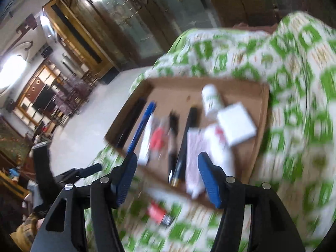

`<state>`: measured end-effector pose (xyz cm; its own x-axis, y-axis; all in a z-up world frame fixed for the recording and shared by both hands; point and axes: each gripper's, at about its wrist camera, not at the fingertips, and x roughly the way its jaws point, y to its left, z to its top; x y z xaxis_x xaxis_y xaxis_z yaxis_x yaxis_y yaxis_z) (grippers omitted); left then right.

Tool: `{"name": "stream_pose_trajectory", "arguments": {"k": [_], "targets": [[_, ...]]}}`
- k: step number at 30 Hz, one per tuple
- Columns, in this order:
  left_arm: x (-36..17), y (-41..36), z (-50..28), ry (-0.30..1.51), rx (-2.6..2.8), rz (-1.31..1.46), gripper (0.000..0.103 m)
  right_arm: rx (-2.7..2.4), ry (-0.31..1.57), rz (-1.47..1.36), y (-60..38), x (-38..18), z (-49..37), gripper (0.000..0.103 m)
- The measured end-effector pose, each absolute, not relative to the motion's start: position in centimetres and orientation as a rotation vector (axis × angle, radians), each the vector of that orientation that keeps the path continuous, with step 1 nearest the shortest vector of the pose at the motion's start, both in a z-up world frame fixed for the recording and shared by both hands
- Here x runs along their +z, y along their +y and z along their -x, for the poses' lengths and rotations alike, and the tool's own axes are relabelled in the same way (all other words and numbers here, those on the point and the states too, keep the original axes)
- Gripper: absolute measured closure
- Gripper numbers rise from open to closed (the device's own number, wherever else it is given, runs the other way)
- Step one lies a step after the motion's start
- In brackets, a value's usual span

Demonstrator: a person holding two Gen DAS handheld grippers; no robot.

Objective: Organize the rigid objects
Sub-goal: 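Move both tools back toward the white marker and red lighter, then grasp the clear red lighter with the right tool while the left tool grasps the white marker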

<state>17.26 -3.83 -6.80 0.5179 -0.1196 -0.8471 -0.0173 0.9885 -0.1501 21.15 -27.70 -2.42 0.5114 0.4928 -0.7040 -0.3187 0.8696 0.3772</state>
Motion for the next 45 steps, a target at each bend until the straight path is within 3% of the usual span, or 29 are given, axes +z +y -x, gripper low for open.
{"name": "stream_pose_trajectory", "arguments": {"k": [5,7,11,17,20,22,28,34,41,42,44,45], "targets": [[-7.0,-4.2,-15.8,1.029,0.009,0.089,0.033,0.562,1.034,-0.103,-25.8,-5.2,-18.2,0.043],[-6.8,-4.1,-15.7,1.015,0.024,0.085,0.028,0.587,1.079,-0.06,-24.5,-6.4,-18.2,0.048],[-7.2,-4.0,-15.6,1.035,0.03,0.085,0.028,0.596,1.158,0.06,-21.9,-9.2,-18.5,0.053],[-7.6,-4.5,-16.0,1.052,0.015,0.052,0.028,0.572,1.13,0.264,-19.2,-11.2,-18.8,0.053],[-7.9,-5.0,-16.0,1.059,0.0,0.027,0.028,0.555,1.107,0.314,-18.7,-11.1,-18.0,0.068],[-7.8,-5.5,-16.1,1.062,-0.019,0.007,0.028,0.551,1.136,0.249,-19.4,-10.7,-17.6,0.078],[-6.8,-8.7,-16.7,1.04,-0.163,-0.098,0.028,0.558,1.199,-0.171,-25.6,-7.8,-15.4,0.083],[-7.3,-13.9,-18.9,1.041,-0.279,-0.331,0.028,0.452,1.215,-0.242,-28.1,-8.3,-15.1,0.089],[-10.1,-17.5,-21.1,1.12,-0.324,-0.511,0.029,0.373,1.312,-0.28,-29.6,-10.7,-16.9,0.084],[-10.1,-17.5,-21.1,1.114,-0.325,-0.506,0.031,0.37,1.317,-0.286,-29.7,-10.8,-17.0,0.083],[-9.9,-17.2,-21.1,1.131,-0.346,-0.461,0.059,0.366,1.322,-0.293,-30.0,-11.0,-17.1,0.083],[-9.8,-17.2,-21.0,1.135,-0.342,-0.455,0.061,0.366,1.323,-0.292,-30.0,-10.9,-17.1,0.083]]}}
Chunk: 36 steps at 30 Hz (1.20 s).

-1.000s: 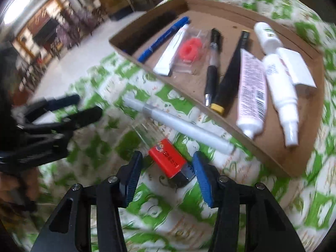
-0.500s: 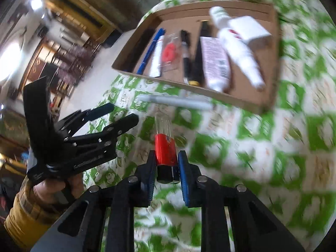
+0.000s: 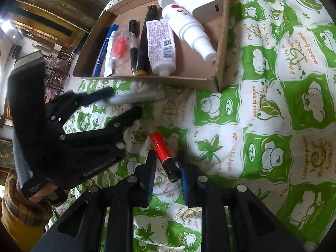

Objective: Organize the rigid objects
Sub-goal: 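Grasp the clear red lighter with the right tool while the left tool grasps the white marker, then carry the white marker with the left tool while the right tool carries the lighter toward the tray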

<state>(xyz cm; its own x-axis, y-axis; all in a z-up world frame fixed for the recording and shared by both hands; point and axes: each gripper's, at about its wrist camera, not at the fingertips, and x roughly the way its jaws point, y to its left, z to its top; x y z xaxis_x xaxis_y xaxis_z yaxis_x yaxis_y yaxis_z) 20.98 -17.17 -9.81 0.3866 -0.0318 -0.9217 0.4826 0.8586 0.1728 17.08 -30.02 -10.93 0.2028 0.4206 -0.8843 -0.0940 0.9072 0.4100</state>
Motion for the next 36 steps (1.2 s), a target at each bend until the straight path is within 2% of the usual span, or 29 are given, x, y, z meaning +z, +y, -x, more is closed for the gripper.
{"name": "stream_pose_trajectory", "arguments": {"k": [2,5,7,9,13,20,23,24,25,27,30,36], "targets": [[-9.7,-17.3,-20.2,1.15,-0.341,-0.477,0.074,0.365,1.325,-0.277,-30.0,-10.8,-16.8,0.081],[-9.5,-16.8,-18.8,1.199,-0.324,-0.463,0.087,0.366,1.334,-0.249,-29.5,-10.9,-16.7,0.081],[-9.3,-15.8,-18.2,1.239,-0.312,-0.396,0.091,0.371,1.337,-0.236,-29.3,-10.9,-16.6,0.081],[-9.2,-14.1,-17.6,1.293,-0.293,-0.292,0.091,0.388,1.346,-0.221,-28.5,-10.9,-16.5,0.079],[-9.0,-11.0,-16.1,1.341,-0.295,-0.13,0.091,0.451,1.358,-0.212,-27.2,-11.1,-16.1,0.07],[-9.6,-7.3,-16.1,1.292,-0.246,0.042,0.091,0.449,1.315,-0.116,-25.2,-11.1,-16.6,0.069],[-9.8,-8.1,-17.6,1.277,-0.218,0.064,0.091,0.45,1.299,-0.097,-24.6,-11.3,-17.3,0.069],[-9.8,-8.2,-17.5,1.269,-0.212,0.066,0.091,0.445,1.295,-0.086,-24.4,-11.5,-17.6,0.074],[-9.9,-8.3,-17.5,1.261,-0.207,0.068,0.091,0.43,1.287,-0.065,-24.2,-11.5,-17.6,0.083],[-9.9,-8.7,-17.2,1.24,-0.201,0.062,0.091,0.414,1.277,-0.029,-24.2,-11.5,-17.6,0.09],[-10.1,-9.0,-15.6,1.208,-0.198,0.042,0.091,0.42,1.258,-0.029,-24.0,-11.2,-17.3,0.093],[-10.1,-9.7,-15.5,1.221,-0.191,0.076,0.091,0.414,1.259,-0.016,-23.3,-11.6,-17.3,0.093]]}}
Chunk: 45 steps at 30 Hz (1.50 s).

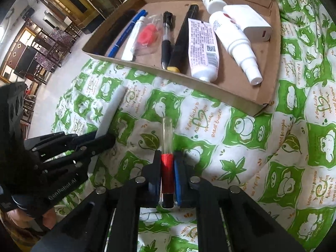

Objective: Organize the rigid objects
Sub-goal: 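Carry the white marker with the left tool while the right tool carries the lighter toward the tray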

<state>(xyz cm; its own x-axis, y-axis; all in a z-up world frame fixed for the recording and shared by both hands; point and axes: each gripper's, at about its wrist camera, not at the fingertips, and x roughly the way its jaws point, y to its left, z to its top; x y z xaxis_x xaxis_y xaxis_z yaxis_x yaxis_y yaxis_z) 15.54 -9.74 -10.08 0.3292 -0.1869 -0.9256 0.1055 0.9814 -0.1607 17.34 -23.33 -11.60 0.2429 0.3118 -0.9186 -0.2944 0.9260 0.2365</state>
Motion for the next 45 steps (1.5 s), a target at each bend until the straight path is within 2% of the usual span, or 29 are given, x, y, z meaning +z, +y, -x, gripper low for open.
{"name": "stream_pose_trajectory", "arguments": {"k": [6,23,45], "targets": [[-10.7,-8.8,-17.0,1.209,-0.182,0.077,0.091,0.41,1.264,0.006,-23.1,-11.9,-17.2,0.093],[-8.7,-9.8,-15.1,1.14,-0.21,0.081,0.091,0.471,1.166,-0.051,-23.1,-9.9,-16.7,0.093],[-7.9,-9.1,-14.6,1.122,-0.176,0.04,0.091,0.477,1.14,-0.104,-23.8,-9.1,-16.8,0.093]]}}
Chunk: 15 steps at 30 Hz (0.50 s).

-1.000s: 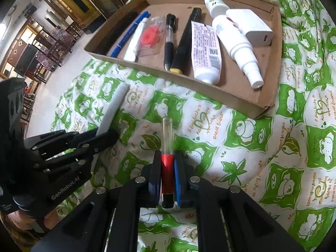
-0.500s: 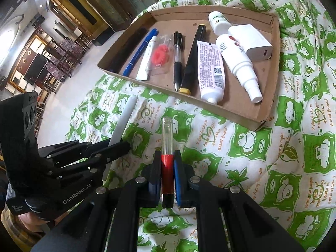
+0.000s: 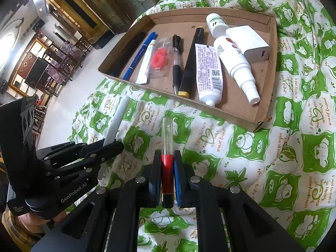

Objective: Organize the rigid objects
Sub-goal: 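Carry the white marker with the left tool while the right tool carries the lighter toward the tray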

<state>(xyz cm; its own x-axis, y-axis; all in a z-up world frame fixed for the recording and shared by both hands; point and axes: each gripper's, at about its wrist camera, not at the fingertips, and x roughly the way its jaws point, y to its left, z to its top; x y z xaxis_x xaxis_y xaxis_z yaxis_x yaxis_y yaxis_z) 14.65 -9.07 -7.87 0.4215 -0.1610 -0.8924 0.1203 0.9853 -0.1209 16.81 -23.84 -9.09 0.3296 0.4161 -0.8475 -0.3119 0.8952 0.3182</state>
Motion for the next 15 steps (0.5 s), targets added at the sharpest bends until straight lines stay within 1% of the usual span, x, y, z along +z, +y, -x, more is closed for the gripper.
{"name": "stream_pose_trajectory", "arguments": {"k": [15], "targets": [[-7.2,-8.7,-14.9,1.109,-0.16,0.049,0.091,0.475,1.111,-0.139,-25.0,-8.1,-16.7,0.093]]}}
